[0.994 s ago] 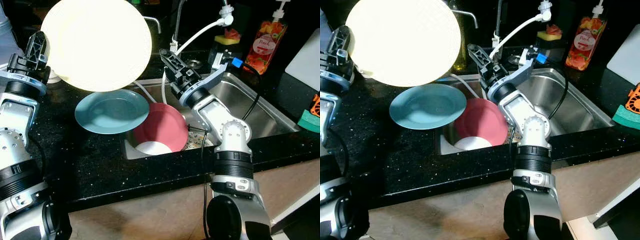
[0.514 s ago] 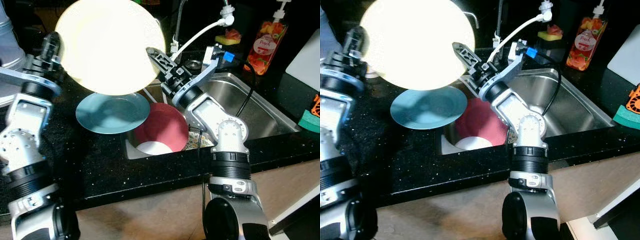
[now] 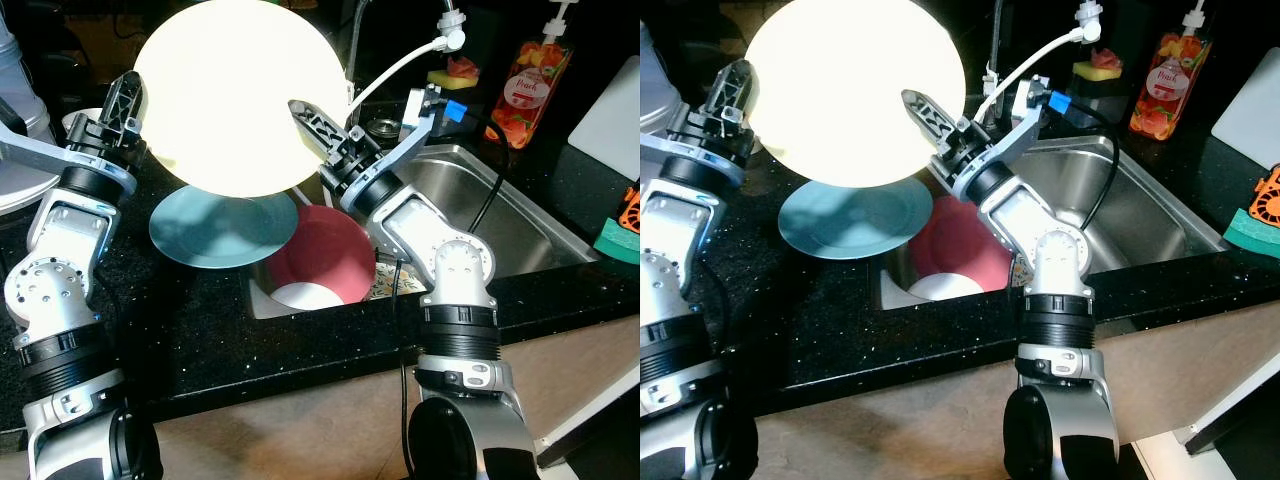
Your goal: Kitchen organization
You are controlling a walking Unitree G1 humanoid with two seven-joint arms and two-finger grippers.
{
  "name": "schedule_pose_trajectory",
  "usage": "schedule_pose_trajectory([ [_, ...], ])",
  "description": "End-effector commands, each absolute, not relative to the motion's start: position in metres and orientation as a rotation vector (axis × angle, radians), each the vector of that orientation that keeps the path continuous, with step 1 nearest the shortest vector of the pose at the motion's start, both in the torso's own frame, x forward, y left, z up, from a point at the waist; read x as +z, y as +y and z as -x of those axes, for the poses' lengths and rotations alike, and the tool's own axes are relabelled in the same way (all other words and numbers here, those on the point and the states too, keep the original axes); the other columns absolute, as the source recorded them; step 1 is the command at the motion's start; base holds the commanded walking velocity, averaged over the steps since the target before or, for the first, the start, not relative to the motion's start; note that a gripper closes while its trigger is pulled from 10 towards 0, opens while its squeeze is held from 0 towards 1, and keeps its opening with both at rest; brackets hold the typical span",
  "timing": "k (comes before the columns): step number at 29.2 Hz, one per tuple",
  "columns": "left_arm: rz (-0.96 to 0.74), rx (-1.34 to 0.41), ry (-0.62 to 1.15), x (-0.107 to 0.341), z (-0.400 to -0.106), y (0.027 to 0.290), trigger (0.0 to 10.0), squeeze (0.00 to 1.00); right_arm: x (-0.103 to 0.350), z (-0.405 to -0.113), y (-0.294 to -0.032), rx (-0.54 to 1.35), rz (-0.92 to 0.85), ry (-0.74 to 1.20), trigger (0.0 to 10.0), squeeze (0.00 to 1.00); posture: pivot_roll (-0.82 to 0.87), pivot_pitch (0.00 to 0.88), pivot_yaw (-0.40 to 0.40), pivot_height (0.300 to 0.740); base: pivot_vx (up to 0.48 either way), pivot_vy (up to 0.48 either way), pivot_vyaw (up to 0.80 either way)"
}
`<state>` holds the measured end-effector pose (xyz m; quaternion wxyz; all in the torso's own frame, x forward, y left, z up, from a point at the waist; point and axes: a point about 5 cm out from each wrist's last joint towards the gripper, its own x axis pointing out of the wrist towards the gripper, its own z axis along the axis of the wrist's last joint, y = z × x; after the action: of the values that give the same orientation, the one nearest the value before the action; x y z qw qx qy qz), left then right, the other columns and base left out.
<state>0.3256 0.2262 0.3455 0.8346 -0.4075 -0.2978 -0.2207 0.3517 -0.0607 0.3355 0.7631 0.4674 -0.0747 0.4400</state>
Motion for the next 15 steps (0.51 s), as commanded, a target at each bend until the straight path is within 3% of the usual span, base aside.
schedule_pose_trajectory([
  [1,0.856,-0.449,-0.65,0.348,-0.323,0.233,0.0,0.0,0.334,-0.351,-0.064,0.955,-1.04,-0.176,0.0,0.0,0.04,0.117,0.008,0.74,0.0,0.0,0.0],
  [10,0.848,-0.441,-0.643,0.348,-0.323,0.234,0.0,0.0,0.334,-0.352,-0.066,0.939,-1.049,-0.184,0.0,0.0,0.04,0.116,0.01,0.74,0.0,0.0,0.0],
  [12,0.777,-0.386,-0.626,0.346,-0.327,0.236,0.0,0.0,0.334,-0.355,-0.069,0.901,-1.052,-0.194,0.0,0.0,0.04,0.115,0.01,0.74,0.0,0.0,0.0],
  [13,0.749,-0.342,-0.619,0.344,-0.329,0.239,10.0,0.0,0.333,-0.357,-0.072,0.873,-1.058,-0.2,0.0,0.0,0.04,0.114,0.01,0.74,0.0,0.0,0.0],
  [14,0.702,-0.279,-0.615,0.343,-0.332,0.243,10.0,0.06,0.332,-0.36,-0.075,0.837,-1.057,-0.206,0.0,0.0,0.04,0.114,0.01,0.74,0.0,0.0,0.0],
  [15,0.627,-0.201,-0.603,0.34,-0.334,0.249,10.0,0.93,0.331,-0.364,-0.08,0.798,-1.053,-0.213,0.0,0.0,0.04,0.114,0.01,0.74,0.0,0.0,0.0],
])
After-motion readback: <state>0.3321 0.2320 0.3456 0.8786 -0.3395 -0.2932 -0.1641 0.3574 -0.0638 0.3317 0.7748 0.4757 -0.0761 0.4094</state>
